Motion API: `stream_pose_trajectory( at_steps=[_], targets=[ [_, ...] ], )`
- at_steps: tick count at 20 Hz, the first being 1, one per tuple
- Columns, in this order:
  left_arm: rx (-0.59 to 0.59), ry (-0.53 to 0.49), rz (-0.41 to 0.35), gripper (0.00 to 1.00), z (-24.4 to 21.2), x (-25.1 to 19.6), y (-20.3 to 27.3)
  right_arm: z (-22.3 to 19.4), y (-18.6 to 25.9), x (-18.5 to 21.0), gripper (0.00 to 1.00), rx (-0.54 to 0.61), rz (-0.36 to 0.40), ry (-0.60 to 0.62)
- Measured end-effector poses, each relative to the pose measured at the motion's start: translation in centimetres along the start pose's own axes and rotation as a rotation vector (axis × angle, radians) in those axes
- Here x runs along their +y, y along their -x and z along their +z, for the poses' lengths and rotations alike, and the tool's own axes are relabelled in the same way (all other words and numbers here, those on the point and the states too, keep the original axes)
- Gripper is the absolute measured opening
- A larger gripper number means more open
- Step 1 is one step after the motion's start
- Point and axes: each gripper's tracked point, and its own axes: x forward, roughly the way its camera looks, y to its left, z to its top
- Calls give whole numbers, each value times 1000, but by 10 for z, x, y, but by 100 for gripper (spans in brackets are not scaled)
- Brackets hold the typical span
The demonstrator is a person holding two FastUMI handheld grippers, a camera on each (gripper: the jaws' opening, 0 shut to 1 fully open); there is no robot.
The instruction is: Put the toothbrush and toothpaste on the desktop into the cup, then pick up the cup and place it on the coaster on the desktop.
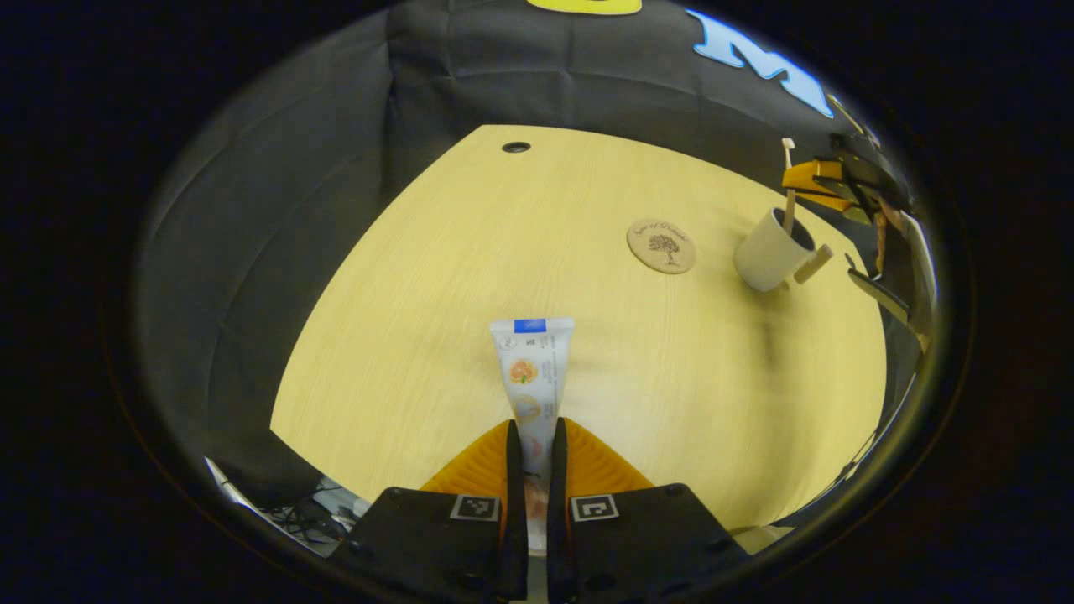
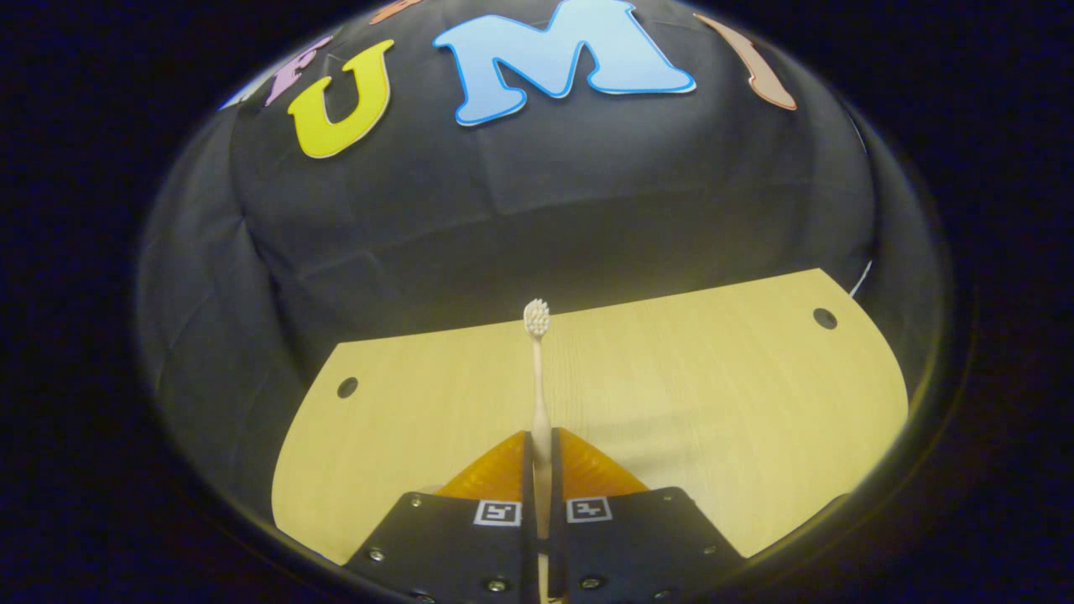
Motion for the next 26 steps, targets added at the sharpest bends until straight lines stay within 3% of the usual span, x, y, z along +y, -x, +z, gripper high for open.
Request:
stream_pose_trajectory(
  at_steps=[5, 8, 9, 17, 24, 26],
  targets=[
    [-7, 24, -3, 17, -4, 1, -2, -7, 8, -1, 5, 21, 13, -5],
    [-31, 43, 0, 17, 2, 0, -2, -9, 18, 0, 10, 39, 30, -6],
    [-40, 50, -3, 17, 5, -2, -2, -7, 21, -1, 17, 37, 30, -2],
    [-93, 82, -30, 16, 12, -14, 11, -8, 60, -4, 17, 34, 69, 46],
    [-213, 58, -141, 17, 63, -51, 29, -62, 115, -26, 17, 92, 100, 45],
    [-240, 37, -169, 15, 80, -66, 30, -83, 129, -37, 12, 127, 100, 36]
  ],
)
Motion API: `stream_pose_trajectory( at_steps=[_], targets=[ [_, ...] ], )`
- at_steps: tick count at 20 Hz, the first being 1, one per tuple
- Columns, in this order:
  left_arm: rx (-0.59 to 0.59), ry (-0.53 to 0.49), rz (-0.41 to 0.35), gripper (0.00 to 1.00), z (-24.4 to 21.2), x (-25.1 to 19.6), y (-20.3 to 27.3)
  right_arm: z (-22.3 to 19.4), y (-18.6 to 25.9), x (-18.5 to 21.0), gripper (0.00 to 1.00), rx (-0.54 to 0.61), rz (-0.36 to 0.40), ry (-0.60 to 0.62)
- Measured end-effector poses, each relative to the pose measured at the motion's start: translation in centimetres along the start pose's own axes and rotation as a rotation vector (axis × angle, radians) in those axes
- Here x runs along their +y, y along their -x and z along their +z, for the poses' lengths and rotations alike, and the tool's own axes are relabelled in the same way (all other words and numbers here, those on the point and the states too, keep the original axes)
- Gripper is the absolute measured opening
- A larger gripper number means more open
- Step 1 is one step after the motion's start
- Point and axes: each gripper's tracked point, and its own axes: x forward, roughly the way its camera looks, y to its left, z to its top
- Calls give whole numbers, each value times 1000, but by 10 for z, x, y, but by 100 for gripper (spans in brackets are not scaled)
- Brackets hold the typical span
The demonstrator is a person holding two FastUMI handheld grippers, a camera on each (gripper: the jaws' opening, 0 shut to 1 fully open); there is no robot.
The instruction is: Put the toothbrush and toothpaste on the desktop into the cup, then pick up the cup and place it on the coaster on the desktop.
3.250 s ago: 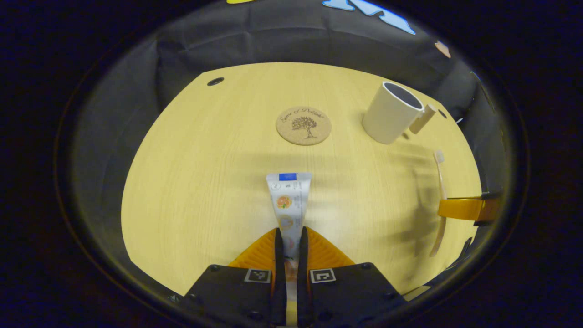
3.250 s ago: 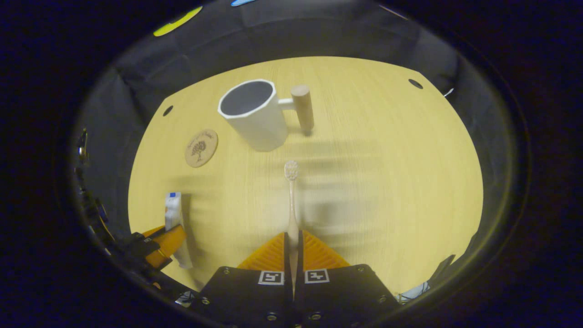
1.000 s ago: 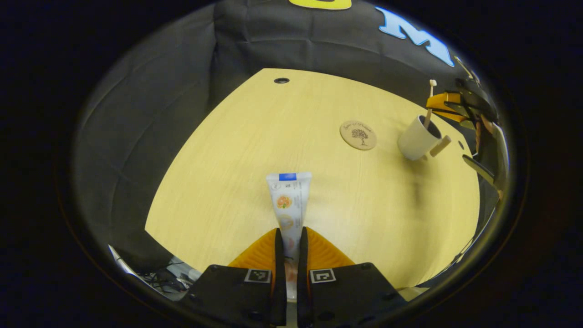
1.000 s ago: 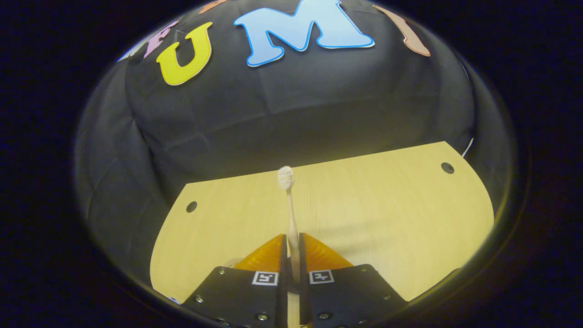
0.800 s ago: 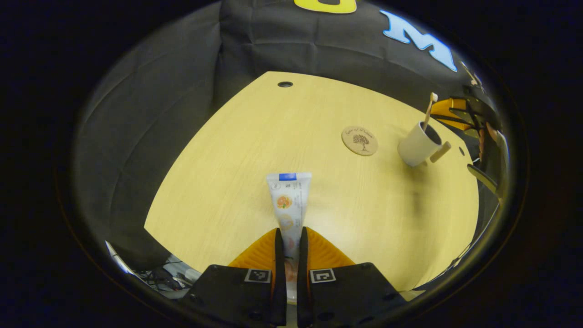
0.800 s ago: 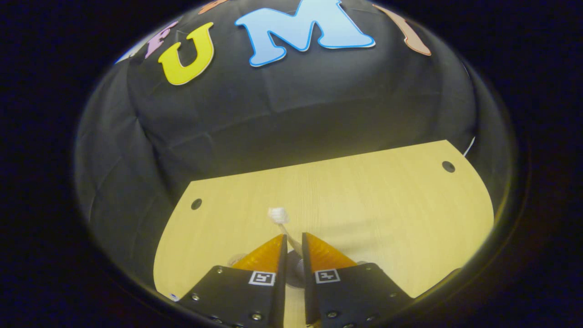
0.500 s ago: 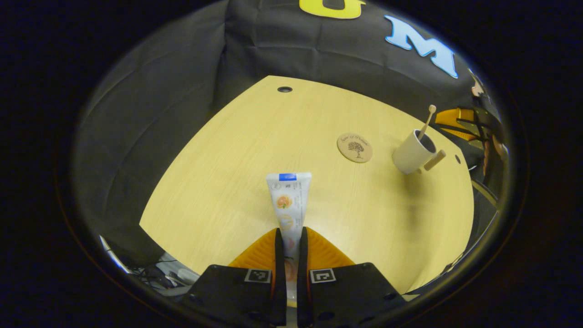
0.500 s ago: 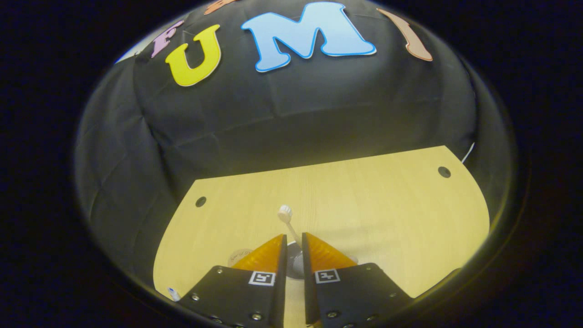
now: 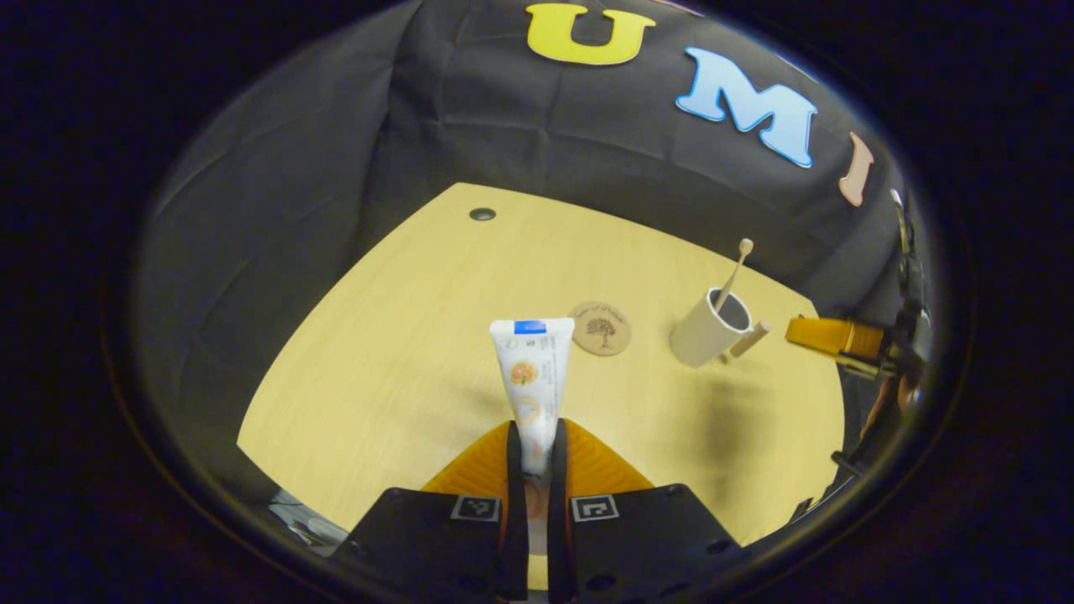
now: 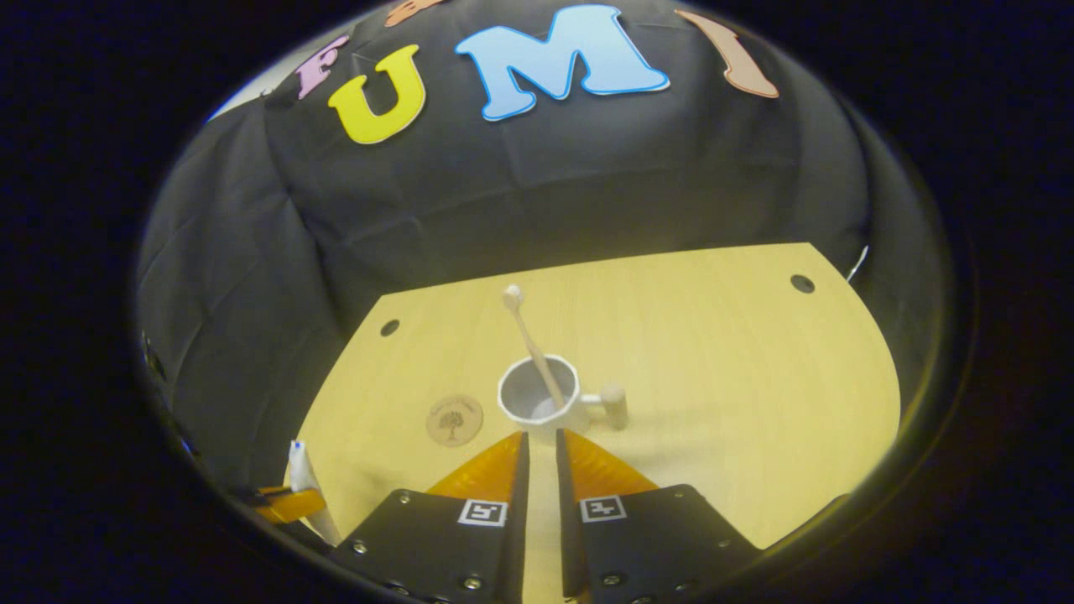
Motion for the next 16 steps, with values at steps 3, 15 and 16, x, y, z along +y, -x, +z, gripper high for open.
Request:
stream_pose_trajectory(
  at_steps=[3, 15, 16],
  targets=[
    [-22, -40, -40, 16, 22, -27, -13, -32, 21, -18, 17, 36, -13, -40],
    [-114, -100, -278, 16, 109, -177, -81, -90, 73, -114, 17, 100, -148, -219],
    [-118, -95, -290, 16, 114, -186, -86, -91, 74, -120, 17, 101, -157, -231]
  ],
)
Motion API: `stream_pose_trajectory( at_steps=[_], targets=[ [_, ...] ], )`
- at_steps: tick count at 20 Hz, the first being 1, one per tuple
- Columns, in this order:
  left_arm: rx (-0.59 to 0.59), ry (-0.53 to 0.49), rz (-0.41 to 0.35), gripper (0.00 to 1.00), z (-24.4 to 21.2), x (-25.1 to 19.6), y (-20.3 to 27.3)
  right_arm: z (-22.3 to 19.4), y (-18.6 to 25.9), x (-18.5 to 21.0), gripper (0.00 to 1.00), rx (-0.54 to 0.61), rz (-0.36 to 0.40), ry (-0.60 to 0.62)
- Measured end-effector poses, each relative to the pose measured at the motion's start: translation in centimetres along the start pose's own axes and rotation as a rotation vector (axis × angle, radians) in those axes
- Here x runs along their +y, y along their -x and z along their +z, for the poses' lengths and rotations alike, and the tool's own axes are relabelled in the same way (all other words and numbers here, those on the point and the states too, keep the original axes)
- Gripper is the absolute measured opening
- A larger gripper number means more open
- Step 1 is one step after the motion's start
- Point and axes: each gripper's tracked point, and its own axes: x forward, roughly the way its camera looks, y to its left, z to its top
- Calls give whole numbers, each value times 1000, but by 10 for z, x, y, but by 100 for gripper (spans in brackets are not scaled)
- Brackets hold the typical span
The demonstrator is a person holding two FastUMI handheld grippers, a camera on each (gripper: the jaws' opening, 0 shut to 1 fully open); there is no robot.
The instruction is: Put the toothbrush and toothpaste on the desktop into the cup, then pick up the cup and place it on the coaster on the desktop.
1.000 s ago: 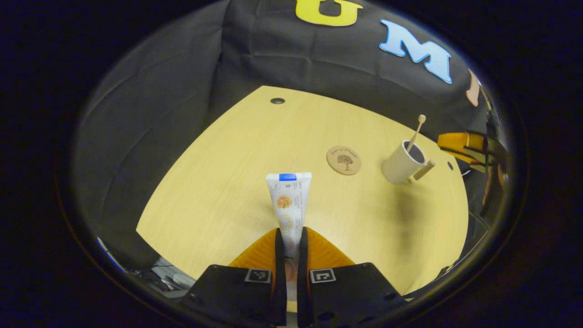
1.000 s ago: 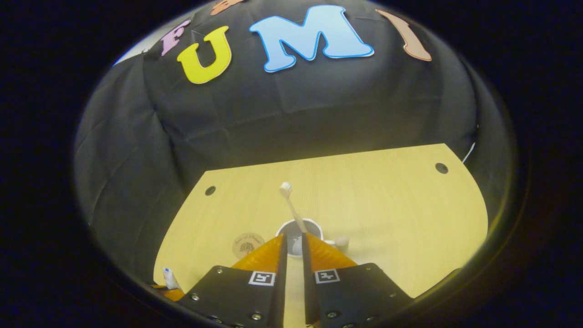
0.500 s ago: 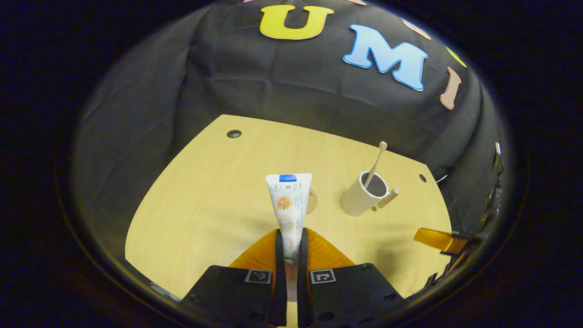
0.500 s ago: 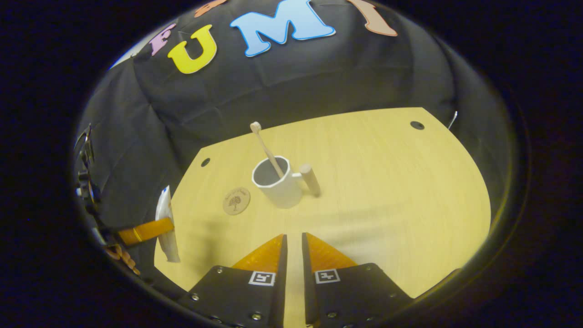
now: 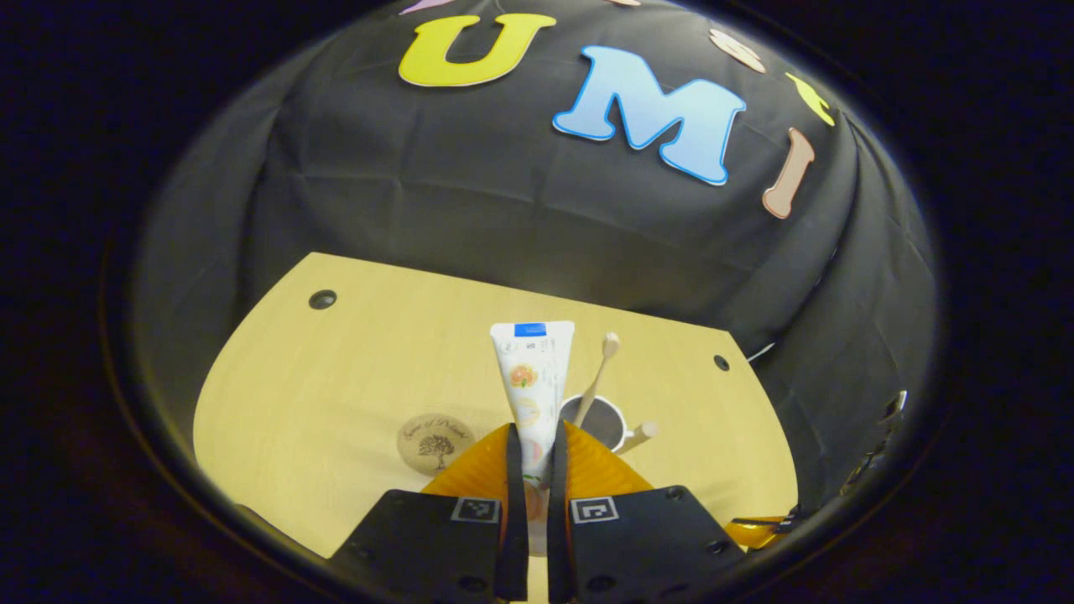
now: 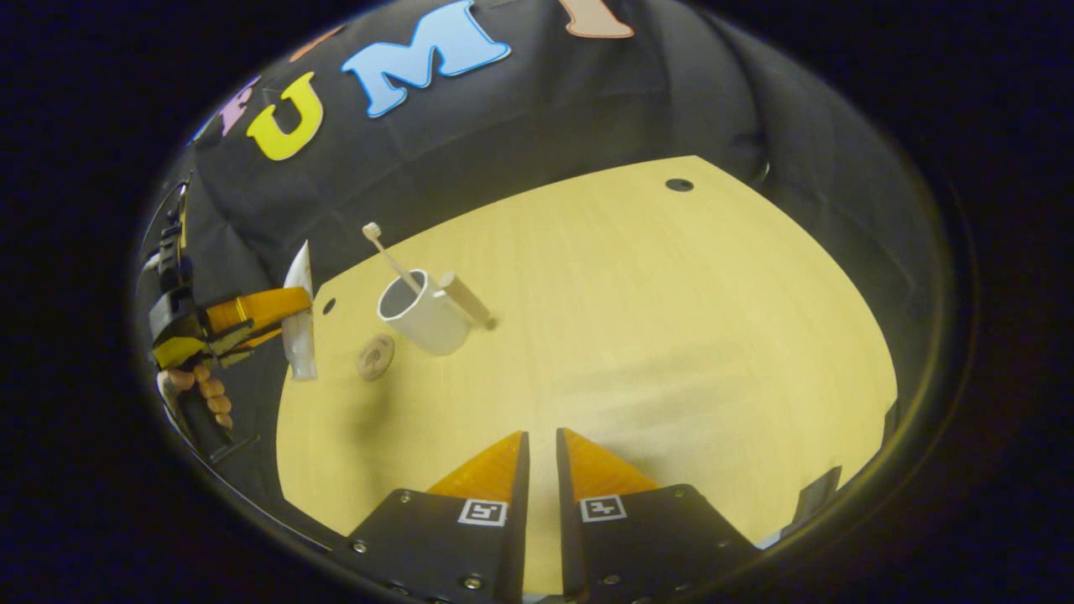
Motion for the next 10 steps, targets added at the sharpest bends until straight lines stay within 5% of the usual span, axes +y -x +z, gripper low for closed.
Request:
stream_pose_trajectory(
  at_steps=[10],
  targets=[
    [-69, 117, -40, 16, 34, -27, -71, 4, 1, -46, 17, 39, -40, -52]
  ],
)
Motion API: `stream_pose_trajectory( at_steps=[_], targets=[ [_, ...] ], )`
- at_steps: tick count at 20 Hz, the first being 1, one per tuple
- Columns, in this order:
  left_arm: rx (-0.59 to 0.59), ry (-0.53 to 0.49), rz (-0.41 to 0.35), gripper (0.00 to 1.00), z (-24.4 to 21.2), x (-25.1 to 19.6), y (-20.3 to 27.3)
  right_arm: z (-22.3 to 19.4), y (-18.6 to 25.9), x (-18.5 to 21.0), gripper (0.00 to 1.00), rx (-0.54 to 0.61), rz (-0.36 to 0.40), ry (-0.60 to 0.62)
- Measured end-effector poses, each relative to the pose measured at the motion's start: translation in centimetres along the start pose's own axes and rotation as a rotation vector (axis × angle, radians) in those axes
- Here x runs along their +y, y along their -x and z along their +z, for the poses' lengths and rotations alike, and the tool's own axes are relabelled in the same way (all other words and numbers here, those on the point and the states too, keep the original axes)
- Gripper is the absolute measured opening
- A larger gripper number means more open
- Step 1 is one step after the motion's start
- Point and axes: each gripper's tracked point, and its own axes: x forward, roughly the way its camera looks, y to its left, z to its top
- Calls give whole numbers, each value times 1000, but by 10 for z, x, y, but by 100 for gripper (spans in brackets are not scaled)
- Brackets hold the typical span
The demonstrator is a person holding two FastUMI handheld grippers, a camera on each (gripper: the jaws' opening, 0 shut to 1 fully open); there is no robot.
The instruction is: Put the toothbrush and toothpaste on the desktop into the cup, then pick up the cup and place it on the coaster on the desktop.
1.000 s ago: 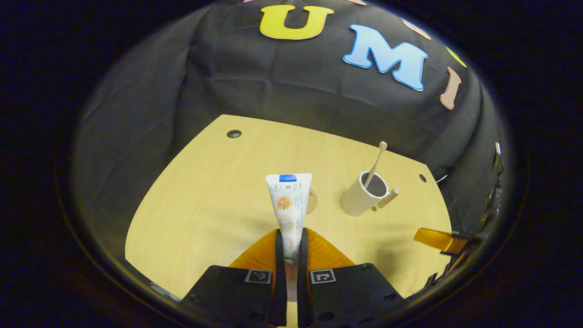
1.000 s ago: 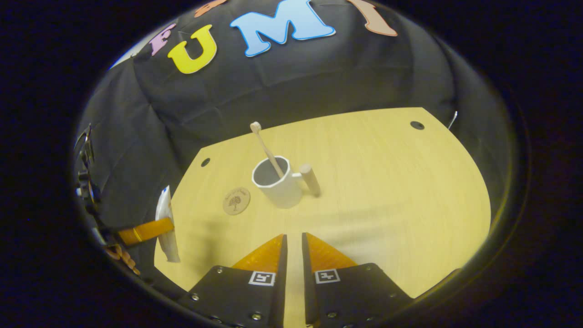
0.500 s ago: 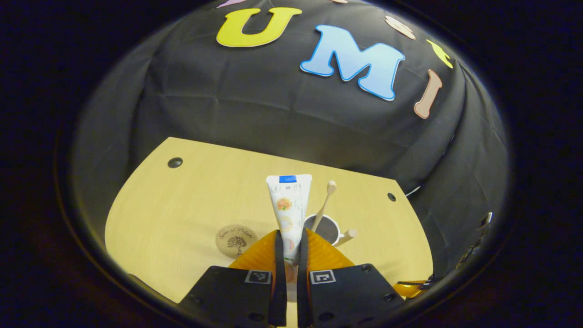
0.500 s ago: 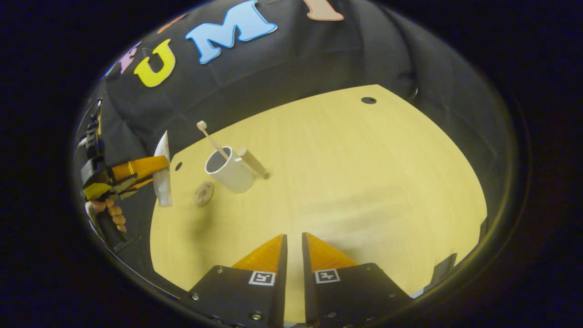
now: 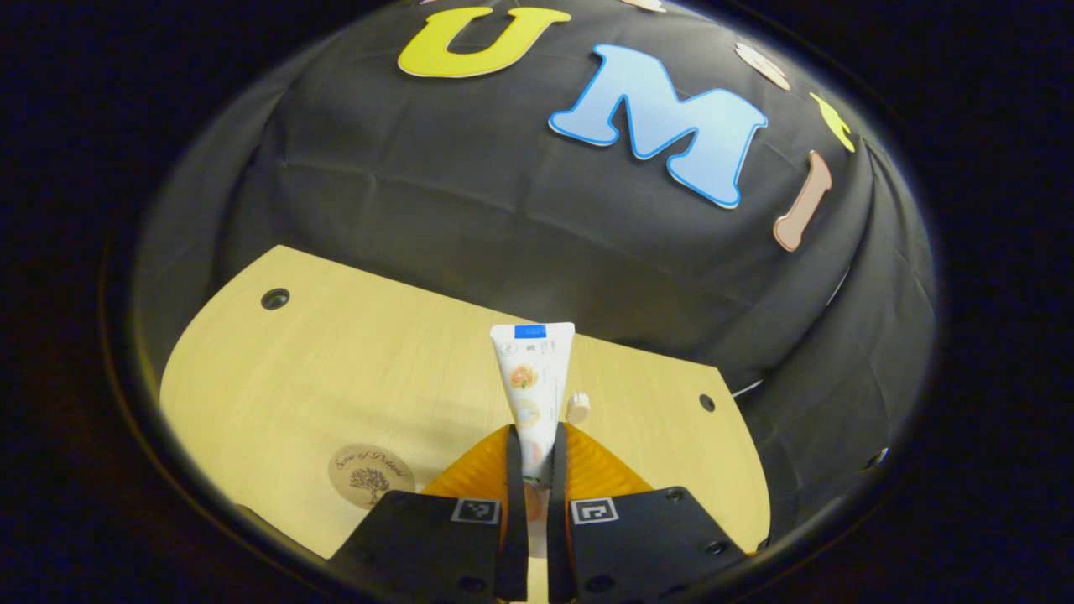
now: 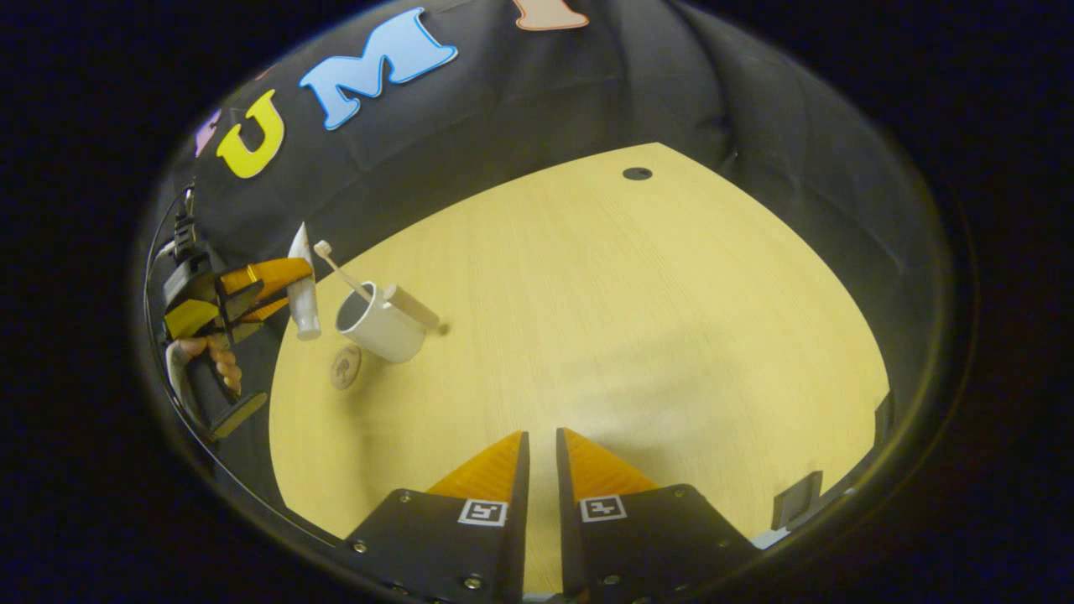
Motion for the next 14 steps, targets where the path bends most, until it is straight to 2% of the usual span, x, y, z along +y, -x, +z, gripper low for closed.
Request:
stream_pose_trajectory(
  at_steps=[3, 8, 13, 14],
  targets=[
    [-44, 34, -1, 16, 6, -2, -12, -1, -3, -6, 17, 19, 3, -8],
    [-68, 37, 63, 16, 2, 6, -36, 0, -1, -18, 17, 45, -2, 18],
    [-96, -39, 148, 14, -8, 8, -45, 3, 0, -30, 17, 63, -9, 26],
    [-87, -47, 157, 17, -12, 7, -47, 4, 0, -31, 17, 64, -9, 27]
  ],
)
